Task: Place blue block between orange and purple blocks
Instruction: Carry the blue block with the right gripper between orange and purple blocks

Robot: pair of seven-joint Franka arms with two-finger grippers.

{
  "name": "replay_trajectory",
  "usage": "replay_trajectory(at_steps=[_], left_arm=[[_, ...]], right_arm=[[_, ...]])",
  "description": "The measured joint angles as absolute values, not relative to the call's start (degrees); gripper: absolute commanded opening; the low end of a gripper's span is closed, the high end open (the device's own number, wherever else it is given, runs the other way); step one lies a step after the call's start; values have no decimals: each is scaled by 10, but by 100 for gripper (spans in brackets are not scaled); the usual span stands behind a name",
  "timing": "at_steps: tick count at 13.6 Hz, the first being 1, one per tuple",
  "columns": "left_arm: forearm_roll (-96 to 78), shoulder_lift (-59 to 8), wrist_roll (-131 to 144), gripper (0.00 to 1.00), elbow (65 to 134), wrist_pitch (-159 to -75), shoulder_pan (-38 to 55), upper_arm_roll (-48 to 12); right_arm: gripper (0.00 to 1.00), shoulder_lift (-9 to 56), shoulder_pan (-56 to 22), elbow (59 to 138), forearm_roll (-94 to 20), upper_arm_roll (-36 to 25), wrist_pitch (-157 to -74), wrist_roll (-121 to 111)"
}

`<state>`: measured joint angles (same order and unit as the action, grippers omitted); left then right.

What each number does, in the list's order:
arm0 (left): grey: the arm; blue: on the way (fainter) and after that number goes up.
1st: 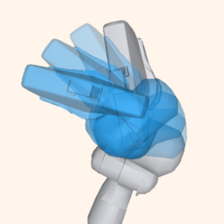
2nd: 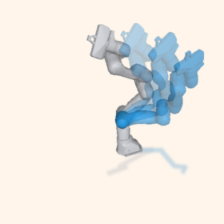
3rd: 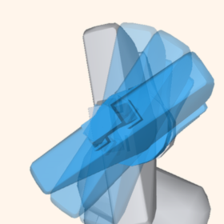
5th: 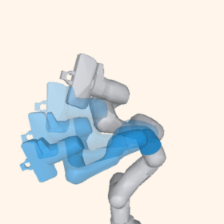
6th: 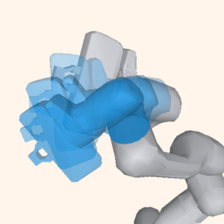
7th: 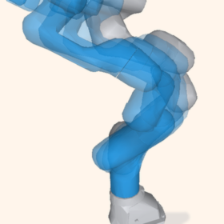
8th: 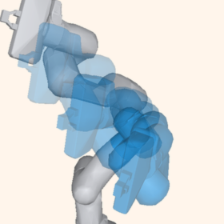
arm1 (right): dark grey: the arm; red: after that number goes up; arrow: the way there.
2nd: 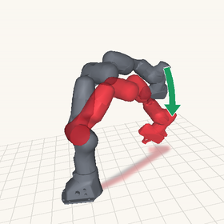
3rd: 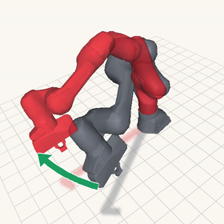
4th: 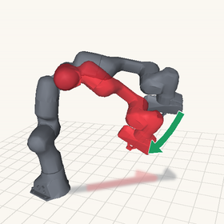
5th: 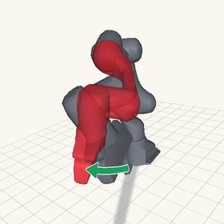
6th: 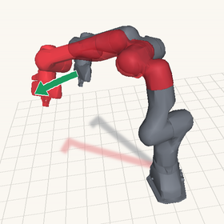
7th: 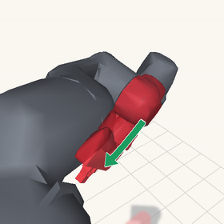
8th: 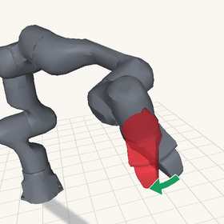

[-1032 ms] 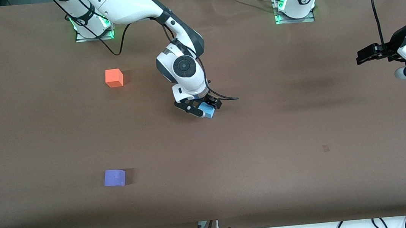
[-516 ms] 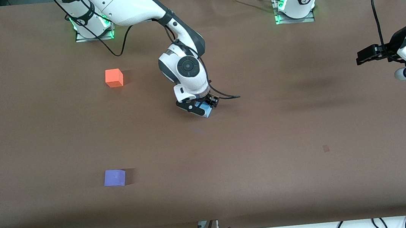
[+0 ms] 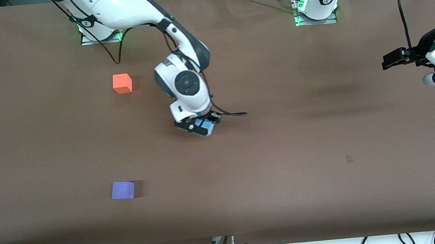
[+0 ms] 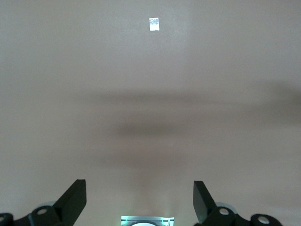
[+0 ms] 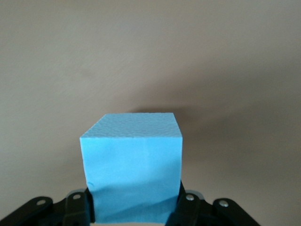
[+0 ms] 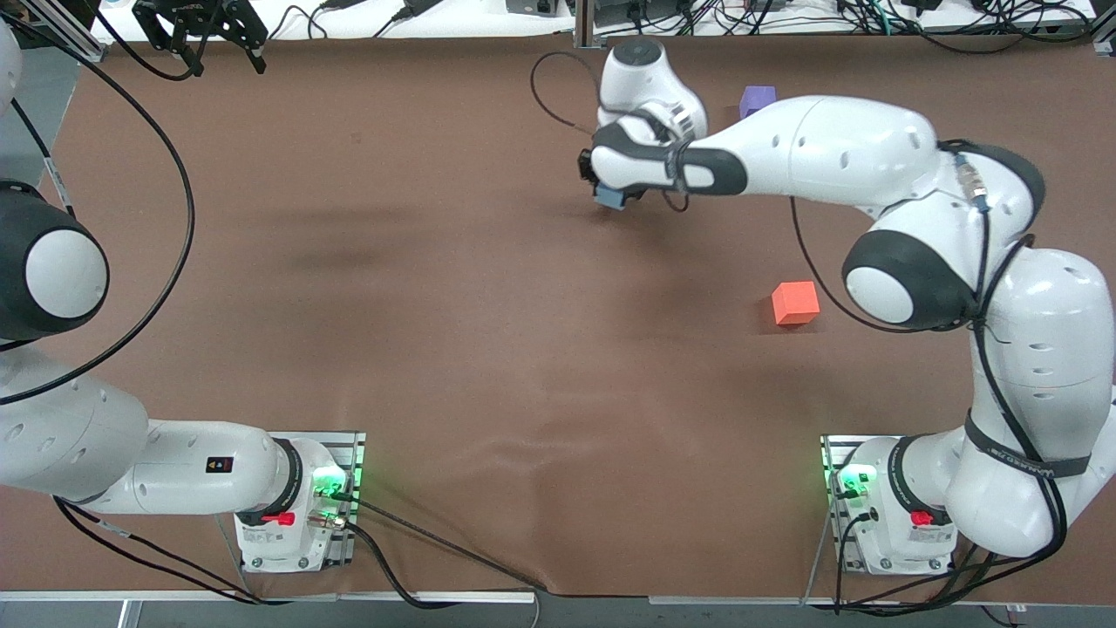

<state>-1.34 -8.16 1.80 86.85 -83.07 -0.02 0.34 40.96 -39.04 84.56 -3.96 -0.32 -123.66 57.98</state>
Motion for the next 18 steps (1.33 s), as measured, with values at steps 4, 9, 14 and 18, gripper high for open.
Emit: replay_trajectory(at_steps=[4, 9, 14, 18], left_arm=[[-13, -83, 18, 100, 859, -831, -1, 4], [-13, -87, 18, 100, 849, -831, -3, 5], [-13, -101, 18, 100, 833, -831, -12, 5], [-13, -104, 18, 100, 827, -831, -13, 5]], right_arm=[[19, 355, -331, 864, -40, -31, -1144, 374], [20, 278, -226, 995, -40, -42, -1140, 156], [20, 233, -198, 1158, -41, -42, -1277, 113], [20, 231, -182, 1193, -65, -43, -1311, 113]])
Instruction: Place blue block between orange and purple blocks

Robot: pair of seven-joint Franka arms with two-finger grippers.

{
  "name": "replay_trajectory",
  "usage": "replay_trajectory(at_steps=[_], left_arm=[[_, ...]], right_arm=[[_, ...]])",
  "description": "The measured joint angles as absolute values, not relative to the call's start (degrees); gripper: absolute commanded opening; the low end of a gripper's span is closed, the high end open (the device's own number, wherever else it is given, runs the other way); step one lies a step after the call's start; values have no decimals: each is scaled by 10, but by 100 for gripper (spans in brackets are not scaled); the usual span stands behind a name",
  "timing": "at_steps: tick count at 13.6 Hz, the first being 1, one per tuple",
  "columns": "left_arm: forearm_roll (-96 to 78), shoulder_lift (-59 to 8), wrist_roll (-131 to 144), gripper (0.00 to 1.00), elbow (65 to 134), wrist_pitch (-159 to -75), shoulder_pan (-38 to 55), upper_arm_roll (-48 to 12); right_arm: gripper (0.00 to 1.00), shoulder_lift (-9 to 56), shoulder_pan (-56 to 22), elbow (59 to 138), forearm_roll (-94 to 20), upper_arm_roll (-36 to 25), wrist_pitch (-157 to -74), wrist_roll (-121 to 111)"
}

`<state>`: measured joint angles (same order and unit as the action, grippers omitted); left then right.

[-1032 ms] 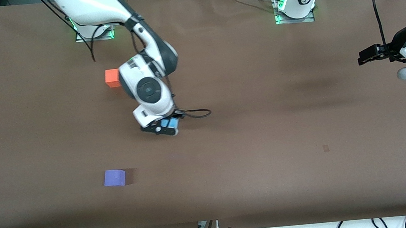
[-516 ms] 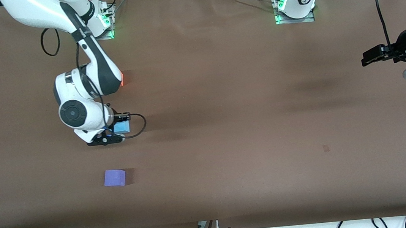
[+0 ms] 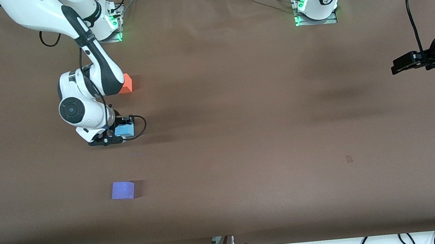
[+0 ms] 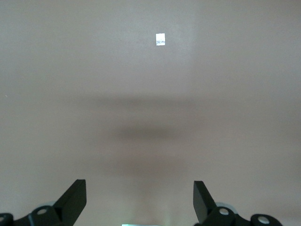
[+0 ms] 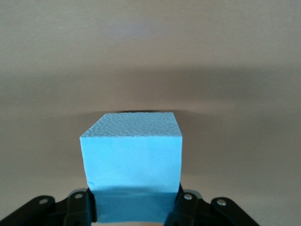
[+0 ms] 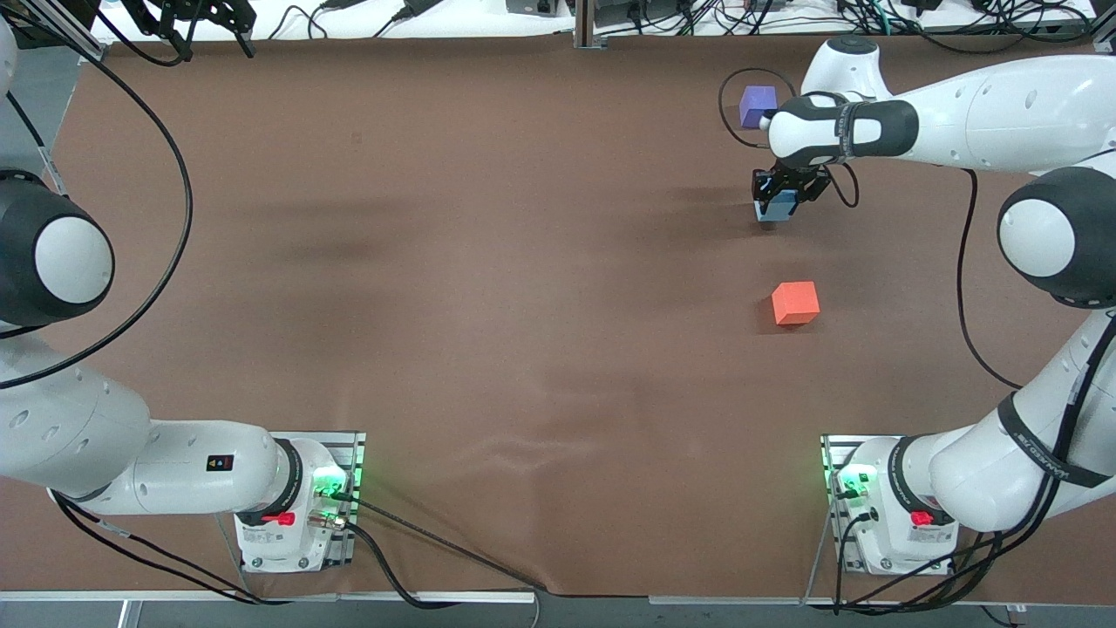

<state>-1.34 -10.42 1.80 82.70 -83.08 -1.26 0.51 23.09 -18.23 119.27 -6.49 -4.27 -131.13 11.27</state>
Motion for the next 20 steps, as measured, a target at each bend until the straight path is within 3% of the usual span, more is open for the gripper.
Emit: replay_trajectory(at_steps=[4, 5, 6, 8, 9, 12, 17, 20], left_arm=[[-13, -104, 18, 100, 826, -831, -13, 5], [-13, -104, 18, 100, 826, -831, -13, 5], [-13, -104, 18, 100, 826, -831, -13, 5], [-13, -104, 18, 100, 826, -831, -13, 5], [-13, -104, 18, 100, 826, -831, -13, 5], [-13, -104, 18, 100, 826, -831, -13, 5], [-13, -104, 18, 100, 826, -831, -12, 3], [-13, -104, 18, 100, 826, -831, -12, 3]], right_arm=[[22, 238, -177, 1199, -66, -42, -1332, 113], [29, 242, -177, 1200, -67, -42, -1341, 113], [45, 248, -177, 1201, -67, -41, -1350, 113], [90, 251, -177, 1201, -67, -41, -1355, 113], [99, 250, -177, 1201, -67, -41, -1357, 113], [99, 243, -177, 1193, -68, -40, -1345, 121], [99, 174, -178, 1088, -69, -36, -1171, 160], [99, 128, -178, 1041, -70, -37, -1112, 161]])
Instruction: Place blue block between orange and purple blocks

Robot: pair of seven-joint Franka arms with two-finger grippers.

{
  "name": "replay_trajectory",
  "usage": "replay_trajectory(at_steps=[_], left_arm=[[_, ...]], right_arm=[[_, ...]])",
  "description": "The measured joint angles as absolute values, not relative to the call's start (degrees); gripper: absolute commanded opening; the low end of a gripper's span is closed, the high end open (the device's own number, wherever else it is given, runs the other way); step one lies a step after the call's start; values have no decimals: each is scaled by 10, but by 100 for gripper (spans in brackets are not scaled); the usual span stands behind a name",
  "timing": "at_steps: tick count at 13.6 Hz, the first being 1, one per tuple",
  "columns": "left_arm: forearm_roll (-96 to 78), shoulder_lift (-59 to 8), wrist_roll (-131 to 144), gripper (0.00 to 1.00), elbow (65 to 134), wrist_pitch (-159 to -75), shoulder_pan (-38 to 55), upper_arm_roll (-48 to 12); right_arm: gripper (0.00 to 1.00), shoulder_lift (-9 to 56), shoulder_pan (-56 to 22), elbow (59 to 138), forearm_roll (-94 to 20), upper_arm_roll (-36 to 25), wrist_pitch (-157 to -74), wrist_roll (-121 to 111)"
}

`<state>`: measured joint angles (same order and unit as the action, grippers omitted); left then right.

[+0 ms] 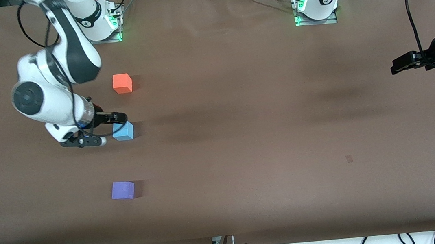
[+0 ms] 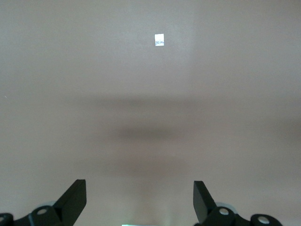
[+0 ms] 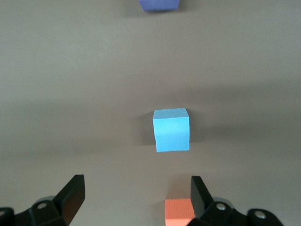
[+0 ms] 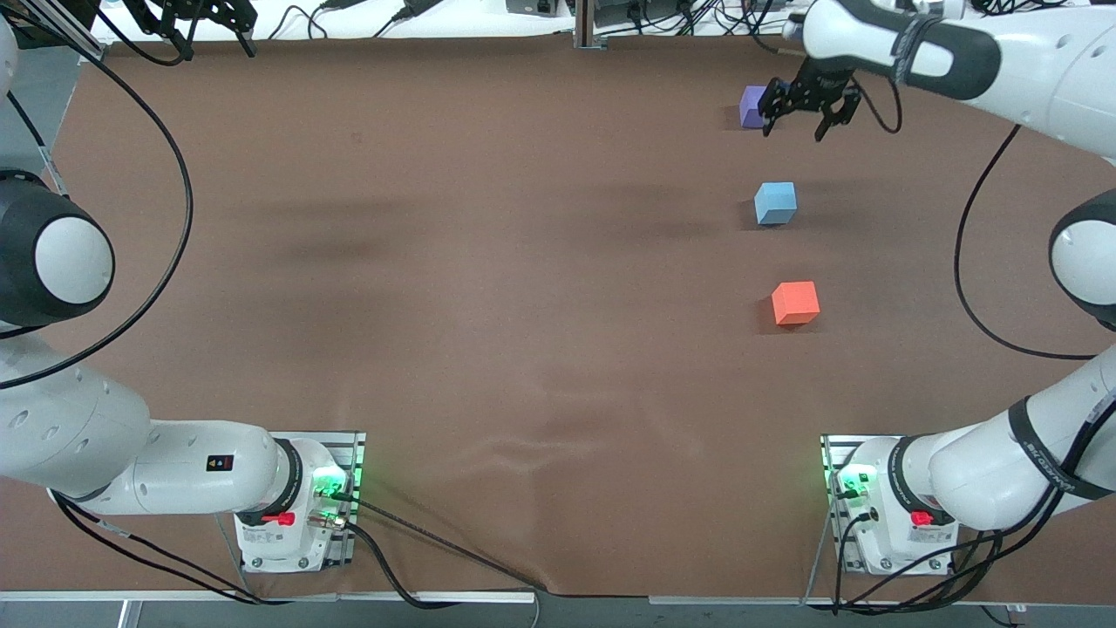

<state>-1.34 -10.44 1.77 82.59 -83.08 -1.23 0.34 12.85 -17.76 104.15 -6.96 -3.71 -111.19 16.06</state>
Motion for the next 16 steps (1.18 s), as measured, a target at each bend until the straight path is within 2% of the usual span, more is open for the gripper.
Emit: replay_trajectory(at_steps=[6, 10, 12, 16], left_arm=[[-13, -105, 18, 100, 826, -831, -11, 1], [-13, -105, 18, 100, 826, -831, -13, 2], [-13, -105, 18, 100, 826, -831, -12, 1], [-14, -105, 18, 100, 826, -831, -12, 0]], right_arm=[[99, 54, -176, 1025, -67, -66, -1044, 158], [99, 43, -172, 933, -67, -112, -914, 126], [99, 33, -173, 915, -67, -112, -892, 126], [100, -36, -153, 964, -39, -101, -884, 96]])
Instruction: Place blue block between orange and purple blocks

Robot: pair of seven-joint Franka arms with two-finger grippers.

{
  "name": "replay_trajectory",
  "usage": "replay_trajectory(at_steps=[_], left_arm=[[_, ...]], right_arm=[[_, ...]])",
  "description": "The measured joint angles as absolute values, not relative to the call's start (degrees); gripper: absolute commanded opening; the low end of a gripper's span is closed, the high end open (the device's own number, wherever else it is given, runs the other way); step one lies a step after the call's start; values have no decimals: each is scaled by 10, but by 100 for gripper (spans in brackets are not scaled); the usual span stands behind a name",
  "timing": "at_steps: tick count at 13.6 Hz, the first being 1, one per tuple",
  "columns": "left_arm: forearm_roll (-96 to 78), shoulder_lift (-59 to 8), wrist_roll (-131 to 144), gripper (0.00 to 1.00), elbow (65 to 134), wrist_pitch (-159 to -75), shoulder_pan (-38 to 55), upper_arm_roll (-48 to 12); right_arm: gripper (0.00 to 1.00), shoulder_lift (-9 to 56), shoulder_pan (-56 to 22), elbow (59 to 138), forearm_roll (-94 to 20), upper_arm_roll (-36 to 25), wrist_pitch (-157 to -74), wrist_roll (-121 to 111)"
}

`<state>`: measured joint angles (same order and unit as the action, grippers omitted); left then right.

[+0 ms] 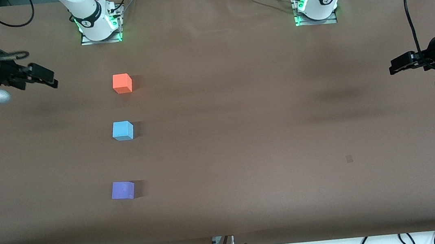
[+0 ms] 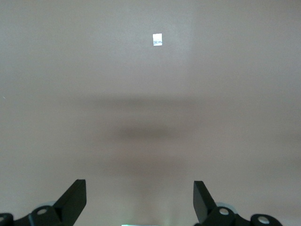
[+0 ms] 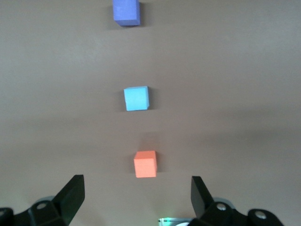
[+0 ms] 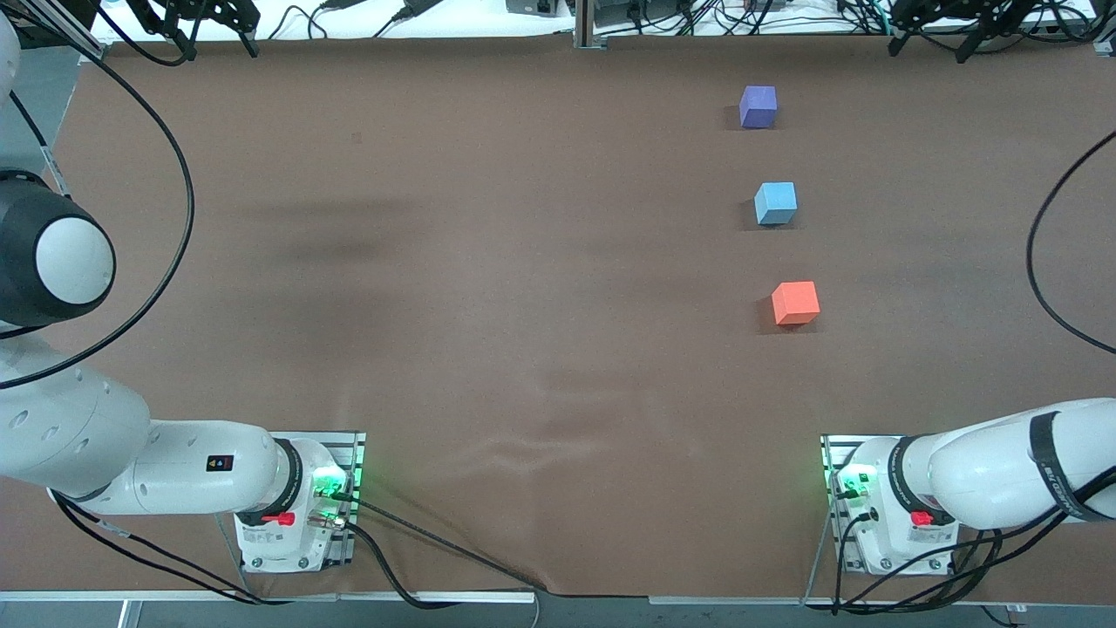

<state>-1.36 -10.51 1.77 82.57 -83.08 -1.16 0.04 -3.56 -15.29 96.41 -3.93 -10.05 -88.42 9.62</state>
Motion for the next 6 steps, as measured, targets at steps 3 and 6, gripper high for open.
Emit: replay_trajectory(at_steps=[3, 6], left_arm=[[-27, -106, 18, 100, 826, -831, -11, 0], [-30, -109, 18, 100, 826, -831, -11, 0]], right_arm=[[100, -43, -86, 980, -21, -36, -887, 77], [99, -35, -83, 965, -6, -28, -893, 76]])
